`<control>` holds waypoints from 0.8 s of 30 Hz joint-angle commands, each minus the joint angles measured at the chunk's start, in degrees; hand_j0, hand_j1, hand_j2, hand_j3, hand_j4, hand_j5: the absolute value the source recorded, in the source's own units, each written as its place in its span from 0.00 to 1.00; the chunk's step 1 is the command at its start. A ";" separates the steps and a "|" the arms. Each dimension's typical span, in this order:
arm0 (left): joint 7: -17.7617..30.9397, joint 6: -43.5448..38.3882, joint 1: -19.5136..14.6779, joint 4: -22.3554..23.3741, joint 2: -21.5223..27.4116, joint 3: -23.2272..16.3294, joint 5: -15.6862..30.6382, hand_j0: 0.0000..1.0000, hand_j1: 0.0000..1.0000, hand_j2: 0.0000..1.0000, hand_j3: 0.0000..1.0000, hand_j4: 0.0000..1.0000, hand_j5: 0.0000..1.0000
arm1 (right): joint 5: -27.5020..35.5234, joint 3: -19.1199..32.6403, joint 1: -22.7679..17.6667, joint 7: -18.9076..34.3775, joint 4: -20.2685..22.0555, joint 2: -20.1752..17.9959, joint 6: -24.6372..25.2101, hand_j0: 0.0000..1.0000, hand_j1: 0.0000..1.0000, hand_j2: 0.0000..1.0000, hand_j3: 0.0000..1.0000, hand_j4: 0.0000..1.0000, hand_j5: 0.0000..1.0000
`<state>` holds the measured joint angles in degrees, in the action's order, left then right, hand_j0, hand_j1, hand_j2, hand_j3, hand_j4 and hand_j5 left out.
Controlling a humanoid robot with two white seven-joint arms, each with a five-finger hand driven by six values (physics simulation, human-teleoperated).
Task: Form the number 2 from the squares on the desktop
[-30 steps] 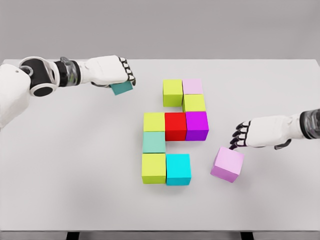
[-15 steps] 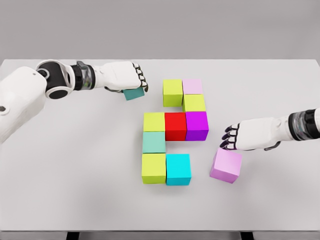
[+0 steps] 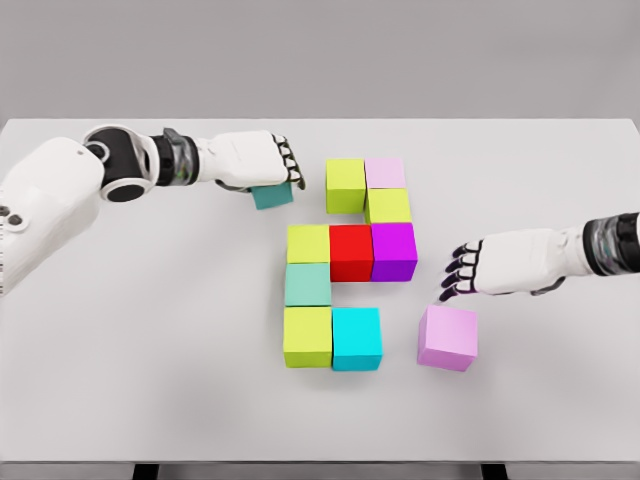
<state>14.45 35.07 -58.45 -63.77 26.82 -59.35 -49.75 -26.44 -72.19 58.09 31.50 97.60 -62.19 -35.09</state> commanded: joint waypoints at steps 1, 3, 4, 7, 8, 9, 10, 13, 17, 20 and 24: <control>-0.04 -0.07 0.00 0.57 -0.36 0.12 0.26 0.99 0.99 0.99 0.99 0.99 0.99 | 0.77 0.12 0.09 -0.13 -0.57 -2.15 0.09 1.00 1.00 1.00 1.00 1.00 1.00; -0.04 -0.07 -0.09 1.28 -0.36 0.12 0.35 1.00 1.00 1.00 1.00 1.00 1.00 | 1.21 0.12 0.18 -0.13 -0.13 -3.91 0.09 1.00 1.00 1.00 1.00 1.00 1.00; -0.04 -0.07 -0.09 1.63 -0.45 0.12 0.35 1.00 1.00 1.00 1.00 1.00 1.00 | 1.22 0.12 0.09 -0.21 -0.04 -4.70 0.09 1.00 1.00 1.00 1.00 1.00 1.00; -0.04 -0.07 -0.18 2.42 -0.45 0.29 0.44 1.00 1.00 1.00 1.00 1.00 1.00 | 1.30 0.03 0.18 -0.21 3.03 -8.74 0.09 1.00 1.00 1.00 1.00 1.00 1.00; -0.04 -0.07 -0.26 2.86 -0.45 0.29 0.44 1.00 1.00 1.00 1.00 1.00 1.00 | 1.22 0.03 0.09 -0.21 3.03 -9.09 0.09 1.00 1.00 1.00 1.00 1.00 1.00; -0.04 -0.07 -0.70 3.47 -0.45 0.29 0.70 1.00 1.00 1.00 1.00 1.00 1.00 | 1.22 0.03 0.09 -0.13 3.03 -9.62 0.09 1.00 1.00 1.00 1.00 1.00 1.00; -0.13 -0.07 -0.97 3.48 -0.45 0.47 0.88 1.00 1.00 1.00 1.00 1.00 1.00 | 1.22 -0.06 0.09 -0.13 3.12 -10.06 0.09 1.00 1.00 1.00 1.00 1.00 1.00; -0.13 -0.07 -1.58 3.30 -0.01 1.35 2.37 1.00 1.00 1.00 1.00 1.00 1.00 | 1.13 -0.50 0.09 -0.13 3.21 -11.03 0.09 1.00 1.00 1.00 1.00 1.00 1.00; -0.21 -0.07 -2.20 2.34 4.64 1.79 8.60 1.00 1.00 1.00 1.00 1.00 1.00 | 1.04 -2.34 0.00 -0.13 3.56 -11.99 0.09 1.00 1.00 1.00 1.00 1.00 1.00; -0.21 -0.07 -2.11 1.37 10.18 1.61 15.11 1.00 1.00 1.00 1.00 1.00 1.00 | 1.04 -4.36 0.00 -0.30 3.65 -11.64 0.09 1.00 1.00 1.00 1.00 1.00 1.00; -0.21 -0.07 -1.23 0.49 14.05 1.08 17.58 0.97 0.97 0.97 0.97 0.97 0.97 | 1.83 -5.59 -0.17 -0.48 3.65 -10.41 0.09 1.00 1.00 1.00 1.00 1.00 1.00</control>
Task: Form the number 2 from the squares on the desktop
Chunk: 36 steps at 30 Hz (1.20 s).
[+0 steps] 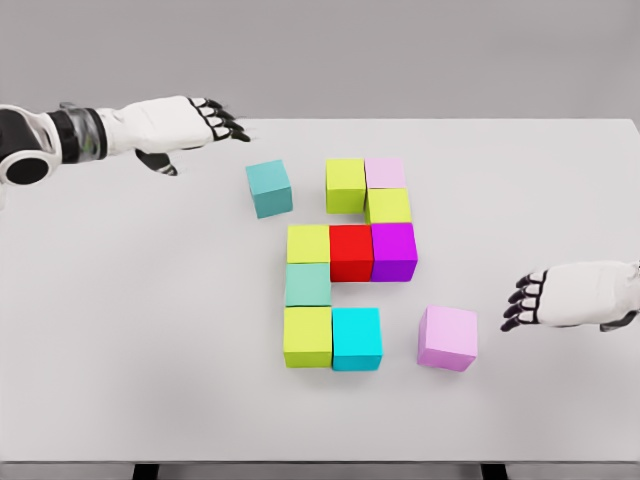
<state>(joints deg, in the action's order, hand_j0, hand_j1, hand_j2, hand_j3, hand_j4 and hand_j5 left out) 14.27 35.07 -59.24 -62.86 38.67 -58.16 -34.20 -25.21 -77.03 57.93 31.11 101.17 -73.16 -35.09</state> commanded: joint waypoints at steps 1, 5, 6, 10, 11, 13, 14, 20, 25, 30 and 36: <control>-0.04 -0.07 0.00 -0.42 2.19 -0.38 1.86 0.97 0.97 0.97 0.97 0.97 0.97 | 0.60 -0.75 -0.01 -0.17 0.08 0.65 0.09 1.00 1.00 1.00 1.00 1.00 1.00; 0.14 -0.07 1.41 -0.34 2.11 -1.26 1.33 0.97 0.97 0.97 0.97 0.97 0.97 | 0.69 -1.28 -0.27 -0.17 -0.01 1.97 0.09 1.00 1.00 1.00 1.00 1.00 1.00; 0.14 -0.07 1.41 -0.34 1.93 -1.87 1.07 0.97 0.97 0.97 0.97 0.97 0.97 | 0.69 -1.28 -0.27 -0.17 0.08 2.23 0.09 1.00 1.00 1.00 1.00 1.00 1.00; 0.23 -0.07 1.58 -0.34 1.49 -2.49 -0.25 0.97 0.97 0.97 0.97 0.97 0.97 | 0.77 -1.28 -0.27 -0.17 0.08 2.76 0.09 1.00 1.00 1.00 1.00 1.00 1.00; 0.32 -0.07 1.58 -0.42 1.40 -3.45 -0.25 0.98 0.98 0.98 0.98 0.98 0.98 | 1.83 -1.28 -0.27 -0.08 0.08 2.85 0.09 1.00 1.00 1.00 1.00 1.00 1.00; 1.02 -0.07 1.58 -0.78 1.40 -4.33 -0.25 0.98 0.98 0.98 0.98 0.98 0.98 | 1.92 -1.28 -0.27 -0.08 -0.01 3.20 0.09 1.00 1.00 1.00 1.00 1.00 1.00; 1.11 -0.07 1.58 -0.78 1.40 -4.42 -0.25 0.99 0.99 0.99 0.99 0.99 0.99 | 2.00 -1.28 -0.27 -0.17 0.08 3.37 0.09 1.00 1.00 1.00 1.00 1.00 1.00; 1.55 -0.07 1.50 -1.22 1.49 -6.09 -0.25 0.99 0.99 0.99 0.99 0.99 0.99 | 2.71 -1.28 -0.27 -0.08 -0.01 4.87 0.09 1.00 1.00 1.00 1.00 1.00 1.00; 1.55 -0.07 1.41 -1.04 1.05 -6.88 -0.34 1.00 1.00 1.00 1.00 1.00 1.00 | 2.80 -1.28 -0.27 -0.08 -0.01 5.84 0.09 1.00 1.00 1.00 1.00 1.00 1.00; 1.55 -0.07 1.06 -0.60 0.17 -6.97 -0.95 1.00 1.00 1.00 1.00 1.00 1.00 | 2.80 -1.28 -0.27 -0.08 -0.01 6.89 0.09 1.00 1.00 1.00 1.00 1.00 1.00; 1.55 -0.07 0.79 0.10 -0.70 -6.88 -1.48 1.00 1.00 1.00 1.00 1.00 1.00 | 2.80 -0.66 -0.18 0.09 -0.01 7.33 0.09 1.00 1.00 1.00 1.00 1.00 1.00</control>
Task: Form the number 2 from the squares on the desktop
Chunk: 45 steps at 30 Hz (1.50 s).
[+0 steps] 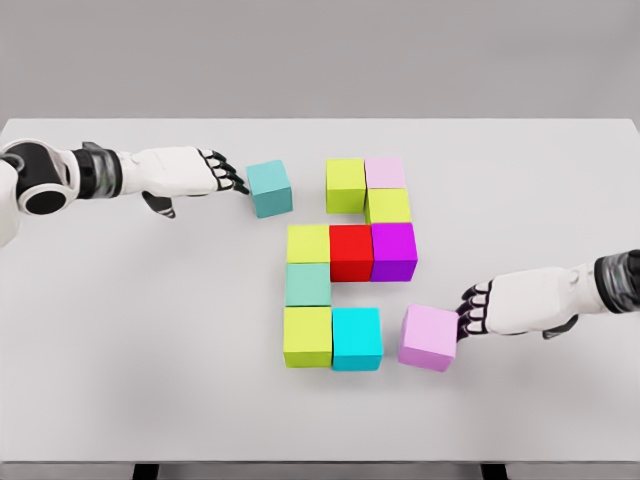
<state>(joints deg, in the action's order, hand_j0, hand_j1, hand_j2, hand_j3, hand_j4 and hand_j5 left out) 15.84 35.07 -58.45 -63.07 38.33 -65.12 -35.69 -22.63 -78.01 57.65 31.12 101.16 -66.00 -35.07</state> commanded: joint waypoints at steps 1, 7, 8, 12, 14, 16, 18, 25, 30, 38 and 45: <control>-0.02 -0.07 0.00 0.40 -0.54 0.17 0.01 1.00 1.00 1.00 1.00 1.00 1.00 | 0.22 0.31 0.00 0.08 0.01 0.17 0.07 1.00 1.00 1.00 1.00 1.00 1.00; -0.02 -0.07 -0.18 1.02 -1.41 0.26 -0.08 1.00 1.00 1.00 1.00 1.00 1.00 | 0.22 0.75 0.09 0.26 -0.17 0.69 0.07 1.00 1.00 1.00 1.00 1.00 1.00; -0.02 -0.07 -0.18 1.02 -1.41 0.26 -0.08 1.00 1.00 1.00 1.00 1.00 1.00 | 0.22 0.75 0.09 0.34 -0.17 0.96 0.07 1.00 1.00 1.00 1.00 1.00 1.00; -0.02 -0.07 -0.26 1.02 -1.85 0.34 -0.08 1.00 1.00 1.00 1.00 1.00 1.00 | 0.04 0.84 0.09 0.34 -0.43 1.05 0.07 1.00 1.00 1.00 1.00 1.00 1.00; -0.02 -0.07 -0.26 1.54 -1.85 0.34 -0.08 1.00 1.00 1.00 1.00 1.00 1.00 | 0.13 0.93 0.09 0.34 -0.43 1.05 0.07 1.00 1.00 1.00 1.00 1.00 1.00; -0.02 -0.07 -0.35 2.51 -2.03 0.43 -0.17 1.00 1.00 1.00 1.00 1.00 1.00 | 0.13 0.93 0.18 0.34 -0.35 1.05 0.07 1.00 1.00 1.00 1.00 1.00 1.00; -0.02 -0.07 -0.35 3.48 -2.38 0.43 -0.43 1.00 1.00 1.00 1.00 1.00 1.00 | 0.13 1.37 0.09 0.34 -0.35 1.13 0.07 1.00 1.00 1.00 1.00 1.00 1.00; -0.02 -0.07 -1.05 7.26 -4.58 0.61 -0.52 1.00 1.00 1.00 1.00 1.00 1.00 | 0.22 1.63 0.09 0.34 -0.17 1.48 0.07 1.00 1.00 1.00 1.00 1.00 1.00; -0.02 -0.07 -1.67 9.28 -6.25 0.61 -0.61 1.00 1.00 1.00 1.00 1.00 1.00 | 0.22 1.63 0.09 0.35 -0.08 2.10 0.07 1.00 1.00 1.00 1.00 1.00 1.00; -0.02 -0.07 -2.20 9.81 -7.92 0.70 -0.96 1.00 1.00 1.00 1.00 1.00 1.00 | 0.13 1.54 0.09 0.26 0.01 -0.80 0.07 1.00 1.00 1.00 1.00 1.00 1.00; -0.02 -0.07 -2.20 9.72 -8.27 0.70 -0.96 1.00 1.00 1.00 1.00 1.00 1.00 | 1.27 0.84 -0.17 0.08 0.09 -0.54 0.07 1.00 1.00 1.00 1.00 1.00 1.00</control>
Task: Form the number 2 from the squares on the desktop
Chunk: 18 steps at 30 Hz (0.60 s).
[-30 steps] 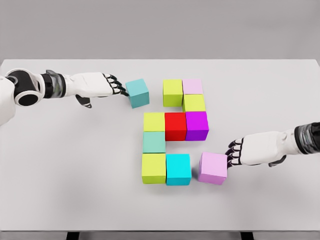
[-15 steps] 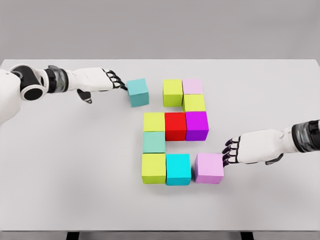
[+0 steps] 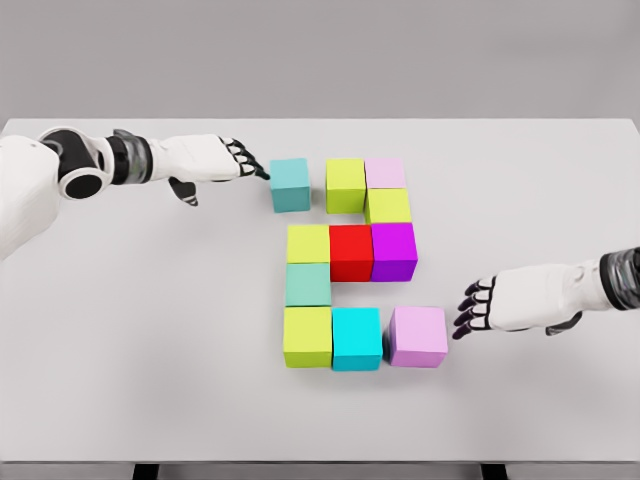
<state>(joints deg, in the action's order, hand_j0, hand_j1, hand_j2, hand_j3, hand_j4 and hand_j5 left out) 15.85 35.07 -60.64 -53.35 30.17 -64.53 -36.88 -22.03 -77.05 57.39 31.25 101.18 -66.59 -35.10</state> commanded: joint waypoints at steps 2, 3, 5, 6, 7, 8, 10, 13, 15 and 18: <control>-0.03 -0.07 0.00 0.00 -0.11 0.11 0.32 1.00 1.00 1.00 1.00 1.00 1.00 | 0.76 -0.12 0.00 -0.14 -0.02 0.32 0.10 1.00 1.00 1.00 1.00 1.00 1.00; -0.03 -0.07 0.00 0.00 -0.11 0.11 0.23 1.00 1.00 1.00 1.00 1.00 1.00 | 0.93 -0.12 0.00 -0.14 0.07 0.41 0.10 1.00 1.00 1.00 1.00 1.00 1.00; -0.03 -0.07 0.00 0.00 -0.28 0.11 0.23 1.00 1.00 1.00 1.00 1.00 1.00 | 1.64 -0.12 0.00 -0.14 0.07 0.67 0.10 1.00 1.00 1.00 1.00 1.00 1.00; -0.03 -0.07 0.00 0.00 -0.64 0.19 0.23 1.00 1.00 1.00 1.00 1.00 1.00 | 1.64 -0.12 0.00 -0.14 0.07 0.76 0.10 1.00 1.00 1.00 1.00 1.00 1.00; -0.03 -0.07 0.00 0.00 -0.81 0.19 0.23 1.00 1.00 1.00 1.00 1.00 1.00 | 1.64 -0.12 0.00 -0.14 0.07 0.85 0.10 1.00 1.00 1.00 1.00 1.00 1.00; -0.03 -0.07 0.00 0.00 -0.81 0.19 0.23 1.00 1.00 1.00 1.00 1.00 1.00 | 1.64 -0.12 0.00 -0.14 0.07 1.11 0.10 1.00 1.00 1.00 1.00 1.00 1.00; -0.03 -0.07 -0.18 0.09 -0.90 0.28 0.23 1.00 1.00 1.00 1.00 1.00 1.00 | 1.64 -0.12 0.00 -0.14 0.07 1.38 0.10 1.00 1.00 1.00 1.00 1.00 1.00; -0.03 -0.07 -0.18 0.09 -0.99 0.28 0.23 1.00 1.00 1.00 1.00 1.00 1.00 | 1.64 -0.12 0.00 -0.14 0.07 1.73 0.10 1.00 1.00 1.00 1.00 1.00 1.00; -0.03 -0.07 -0.18 0.09 -1.16 0.28 0.23 1.00 1.00 1.00 1.00 1.00 1.00 | 1.64 -0.12 0.00 -0.14 0.07 2.25 0.10 1.00 1.00 1.00 1.00 1.00 1.00; 0.41 -0.07 -0.09 0.09 -1.34 0.37 0.23 1.00 1.00 1.00 1.00 1.00 1.00 | 1.64 -0.12 0.00 -0.14 -0.02 2.61 0.10 1.00 1.00 1.00 1.00 1.00 1.00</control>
<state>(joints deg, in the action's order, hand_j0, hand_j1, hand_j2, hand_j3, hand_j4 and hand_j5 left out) 16.04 35.07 -60.73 -53.26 28.93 -64.33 -36.90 -20.61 -77.20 57.39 31.13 101.21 -64.27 -35.09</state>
